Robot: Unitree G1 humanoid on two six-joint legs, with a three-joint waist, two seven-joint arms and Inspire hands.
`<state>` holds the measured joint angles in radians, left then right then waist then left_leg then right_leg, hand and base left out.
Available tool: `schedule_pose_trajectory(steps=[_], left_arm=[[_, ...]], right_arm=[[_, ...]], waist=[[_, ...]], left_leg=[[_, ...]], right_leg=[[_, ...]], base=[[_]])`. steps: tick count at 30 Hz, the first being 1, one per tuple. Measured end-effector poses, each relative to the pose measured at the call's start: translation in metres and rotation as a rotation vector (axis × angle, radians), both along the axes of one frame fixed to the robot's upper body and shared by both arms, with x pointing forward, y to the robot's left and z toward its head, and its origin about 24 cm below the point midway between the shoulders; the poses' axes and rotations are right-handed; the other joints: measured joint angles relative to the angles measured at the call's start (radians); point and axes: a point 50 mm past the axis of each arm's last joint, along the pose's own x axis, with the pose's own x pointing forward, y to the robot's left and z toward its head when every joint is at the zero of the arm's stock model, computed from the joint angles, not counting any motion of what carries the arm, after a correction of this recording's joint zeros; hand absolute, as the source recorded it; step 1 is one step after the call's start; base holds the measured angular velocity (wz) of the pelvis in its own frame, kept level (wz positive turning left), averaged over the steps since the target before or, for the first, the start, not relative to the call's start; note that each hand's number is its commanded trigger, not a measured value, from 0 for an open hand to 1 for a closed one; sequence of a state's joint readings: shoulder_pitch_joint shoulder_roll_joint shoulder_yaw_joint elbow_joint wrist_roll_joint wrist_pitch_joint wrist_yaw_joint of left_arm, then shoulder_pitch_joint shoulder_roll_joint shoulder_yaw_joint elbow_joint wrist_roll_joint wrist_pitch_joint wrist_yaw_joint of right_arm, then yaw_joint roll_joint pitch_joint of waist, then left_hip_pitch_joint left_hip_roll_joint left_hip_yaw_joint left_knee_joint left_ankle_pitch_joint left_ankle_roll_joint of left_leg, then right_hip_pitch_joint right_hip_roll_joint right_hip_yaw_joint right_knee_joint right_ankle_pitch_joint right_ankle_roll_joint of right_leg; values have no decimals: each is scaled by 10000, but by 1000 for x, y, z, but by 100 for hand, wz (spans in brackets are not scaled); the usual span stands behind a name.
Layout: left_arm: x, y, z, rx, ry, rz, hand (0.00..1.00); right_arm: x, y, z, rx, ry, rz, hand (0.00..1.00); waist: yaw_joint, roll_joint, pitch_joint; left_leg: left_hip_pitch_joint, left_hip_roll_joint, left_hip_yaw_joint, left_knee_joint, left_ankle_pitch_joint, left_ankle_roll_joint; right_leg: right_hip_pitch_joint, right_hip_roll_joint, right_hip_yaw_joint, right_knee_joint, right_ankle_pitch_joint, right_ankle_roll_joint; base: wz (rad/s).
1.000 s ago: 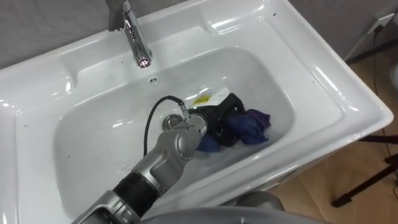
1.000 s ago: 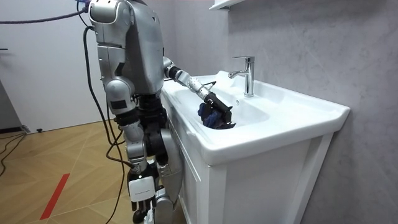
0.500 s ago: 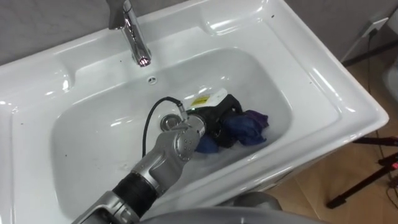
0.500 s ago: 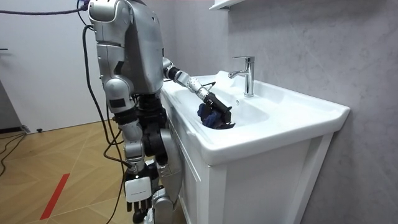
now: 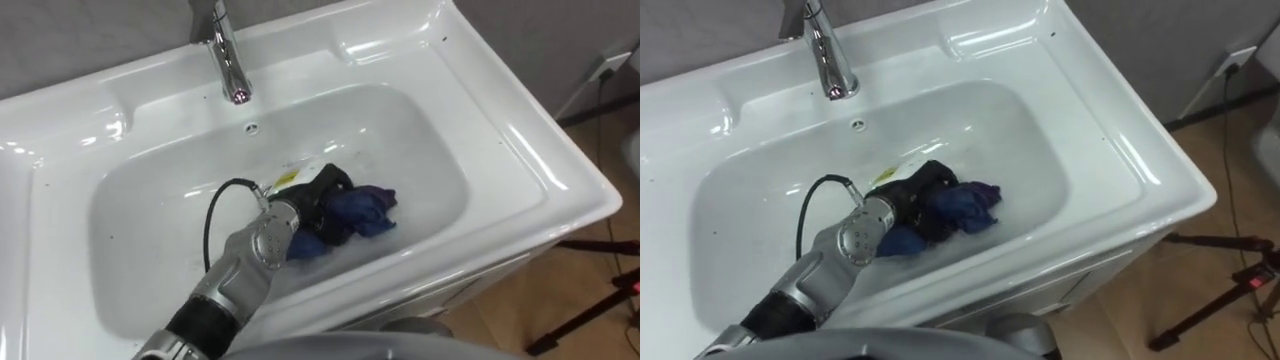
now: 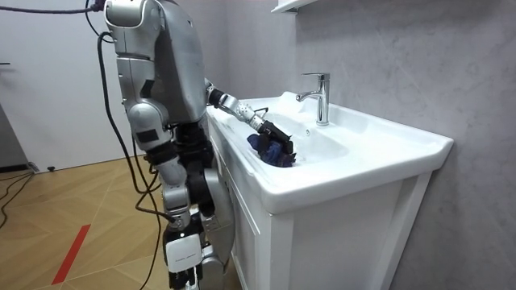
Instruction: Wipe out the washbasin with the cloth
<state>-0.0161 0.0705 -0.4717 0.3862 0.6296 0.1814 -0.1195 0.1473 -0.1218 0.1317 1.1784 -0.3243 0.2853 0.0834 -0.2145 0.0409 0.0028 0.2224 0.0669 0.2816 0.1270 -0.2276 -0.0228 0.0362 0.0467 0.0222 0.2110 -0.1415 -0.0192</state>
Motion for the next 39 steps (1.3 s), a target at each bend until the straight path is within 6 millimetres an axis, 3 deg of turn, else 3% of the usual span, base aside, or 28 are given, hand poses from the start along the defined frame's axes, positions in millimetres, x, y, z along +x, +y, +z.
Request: schedule_pose_trajectory(steps=[7, 18, 25, 31, 39], left_arm=[[-6, 20, -2, 72, 147, 800, 100], [-4, 45, 1, 469, 313, 1060, 100], [-9, 76, 15, 2297, 69, 576, 100], [-8, 86, 21, 2960, 100, 636, 100], [-5, 97, 31, 4132, 26, 273, 100]], right_arm=[[9, -4, 1, -265, -454, -380, 0], [17, -20, 5, -805, -881, -437, 0], [18, -26, 7, -853, -1068, -406, 0], [26, -28, 8, -848, -1477, -298, 0], [32, -35, 11, -965, -1729, -197, 0]], waist=[[574, 138, -29], [883, 380, -57], [1353, 478, -54], [1418, 475, -49], [1424, 525, -13]], left_leg=[[-36, 104, -247, 28, -67, -78], [-359, 126, -650, 270, -27, -137], [-438, 121, -692, 415, -21, -140], [-475, 86, -929, 413, -13, -148], [-688, 102, -918, 628, -14, -148]], right_leg=[[-4, 79, -146, 144, -24, -114], [-27, -77, -612, 124, -94, -218], [-34, -111, -841, 130, -252, -244], [-24, -263, -1128, 210, -345, -237], [-200, -263, -1092, 308, -382, -278]], base=[[6], [10], [7], [14], [-2]])
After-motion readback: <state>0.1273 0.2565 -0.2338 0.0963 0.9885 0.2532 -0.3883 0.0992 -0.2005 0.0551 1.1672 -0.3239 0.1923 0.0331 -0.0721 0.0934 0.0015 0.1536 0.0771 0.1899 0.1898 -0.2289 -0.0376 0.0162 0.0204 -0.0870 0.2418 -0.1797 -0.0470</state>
